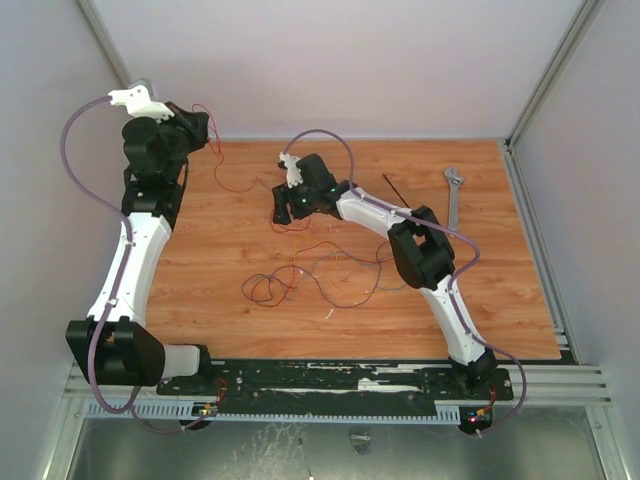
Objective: Zip-tie the wires
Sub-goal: Untie the cable at the center of the board.
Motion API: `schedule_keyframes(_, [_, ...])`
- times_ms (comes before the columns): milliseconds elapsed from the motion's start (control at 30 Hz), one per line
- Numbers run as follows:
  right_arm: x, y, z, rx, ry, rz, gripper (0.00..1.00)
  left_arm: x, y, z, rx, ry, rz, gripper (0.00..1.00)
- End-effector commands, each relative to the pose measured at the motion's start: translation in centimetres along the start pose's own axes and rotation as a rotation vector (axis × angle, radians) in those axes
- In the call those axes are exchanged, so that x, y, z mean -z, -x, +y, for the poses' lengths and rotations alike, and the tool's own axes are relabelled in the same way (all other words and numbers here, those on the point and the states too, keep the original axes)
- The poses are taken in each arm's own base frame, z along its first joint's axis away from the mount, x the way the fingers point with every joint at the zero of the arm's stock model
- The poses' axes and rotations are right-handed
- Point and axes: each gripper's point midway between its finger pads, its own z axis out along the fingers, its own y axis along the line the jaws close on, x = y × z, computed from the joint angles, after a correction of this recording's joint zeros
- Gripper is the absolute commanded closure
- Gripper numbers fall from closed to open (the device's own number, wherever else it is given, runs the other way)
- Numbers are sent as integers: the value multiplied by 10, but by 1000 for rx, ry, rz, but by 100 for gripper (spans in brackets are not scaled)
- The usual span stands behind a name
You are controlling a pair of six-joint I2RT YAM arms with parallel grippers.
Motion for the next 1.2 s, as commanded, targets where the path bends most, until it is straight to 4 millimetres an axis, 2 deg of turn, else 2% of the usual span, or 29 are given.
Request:
schedule_keyframes(0, [-14, 11, 24, 8, 59, -35, 35, 9, 14, -3, 8, -18, -39, 100])
schedule_keyframes(133, [-27, 10, 31, -3, 85, -51, 35, 12, 15, -1, 21, -23, -39, 100])
schedule_keyframes(467, [-54, 14, 23, 42, -17, -56, 44, 15, 15, 4, 28, -24, -38, 100])
schedule_keyframes(867, [-69, -7, 8, 80, -119, -14, 51, 16, 14, 9, 33, -26, -33, 100])
schedule_keyframes(1000, [-73, -12, 6, 99, -144, -1, 59, 18, 15, 10, 33, -24, -39, 100])
schedule_keyframes(1167, [-69, -11, 0, 120, -188, 0, 76, 19, 14, 13, 35, -23, -34, 100])
